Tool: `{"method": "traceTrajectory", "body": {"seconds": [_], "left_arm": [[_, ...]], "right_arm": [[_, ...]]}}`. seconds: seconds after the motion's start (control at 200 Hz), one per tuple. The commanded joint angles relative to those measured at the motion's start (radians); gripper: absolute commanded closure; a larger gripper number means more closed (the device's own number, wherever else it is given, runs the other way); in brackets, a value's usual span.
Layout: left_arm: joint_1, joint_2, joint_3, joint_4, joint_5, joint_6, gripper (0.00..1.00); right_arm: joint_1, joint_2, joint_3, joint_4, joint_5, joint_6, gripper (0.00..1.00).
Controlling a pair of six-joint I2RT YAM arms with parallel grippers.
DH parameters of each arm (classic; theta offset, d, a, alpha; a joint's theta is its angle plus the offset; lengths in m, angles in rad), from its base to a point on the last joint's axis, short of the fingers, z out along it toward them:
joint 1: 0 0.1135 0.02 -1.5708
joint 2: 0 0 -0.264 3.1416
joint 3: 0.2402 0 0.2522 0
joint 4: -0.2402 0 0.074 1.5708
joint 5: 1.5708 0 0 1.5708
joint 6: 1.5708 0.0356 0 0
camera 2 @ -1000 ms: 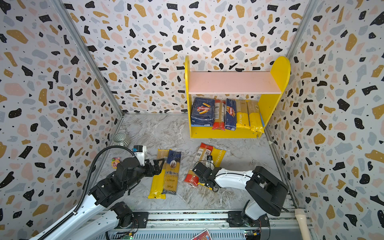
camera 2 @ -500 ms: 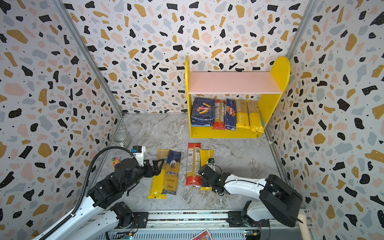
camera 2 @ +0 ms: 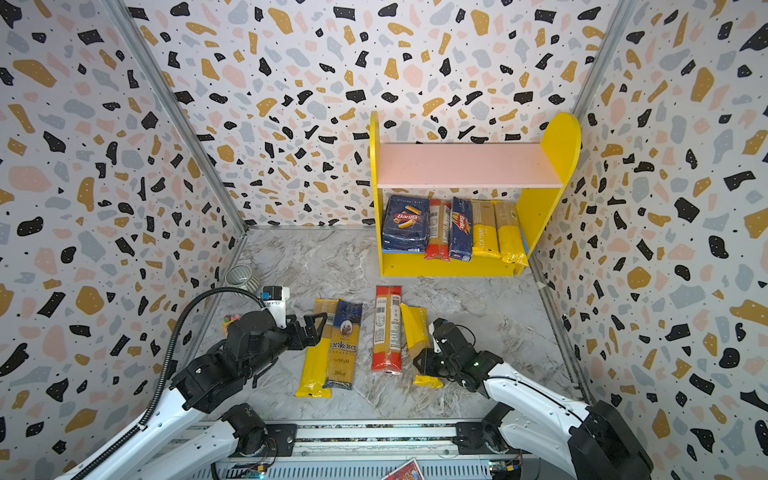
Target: Place and organize the pasta boxes and bags onto the shelf
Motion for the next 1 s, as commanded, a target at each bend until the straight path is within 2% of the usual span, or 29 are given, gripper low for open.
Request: {"method": "traceTrajectory", "body": {"seconds": [0.0, 0.165, 0.611, 0.846, 0.991], "left_arm": [[0.002, 0.012, 0.041, 0.004, -0.027, 0.008, 0.01], [0.002, 0.045, 0.074, 0.001, -0.038, 0.012, 0.01], [0.002, 0.131, 0.138, 0.012, -0.037, 0.007, 0.01], [0.002, 0.185, 0.176, 0.026, -0.027, 0.016, 0.00], [0.002, 0.208, 0.191, 0.026, -0.032, 0.028, 0.01]], "right_arm": [[-0.047, -0.037, 0.007, 0.091, -0.156, -0.034, 0.85], [-0.090, -0.052, 0.015, 0.150, -0.250, -0.032, 0.86], [-0.146, -0.072, 0.131, 0.145, -0.377, -0.060, 0.86], [-0.188, -0.080, 0.142, 0.217, -0.489, -0.015, 0.87], [-0.209, -0.085, 0.164, 0.211, -0.515, -0.012, 0.88]]}}
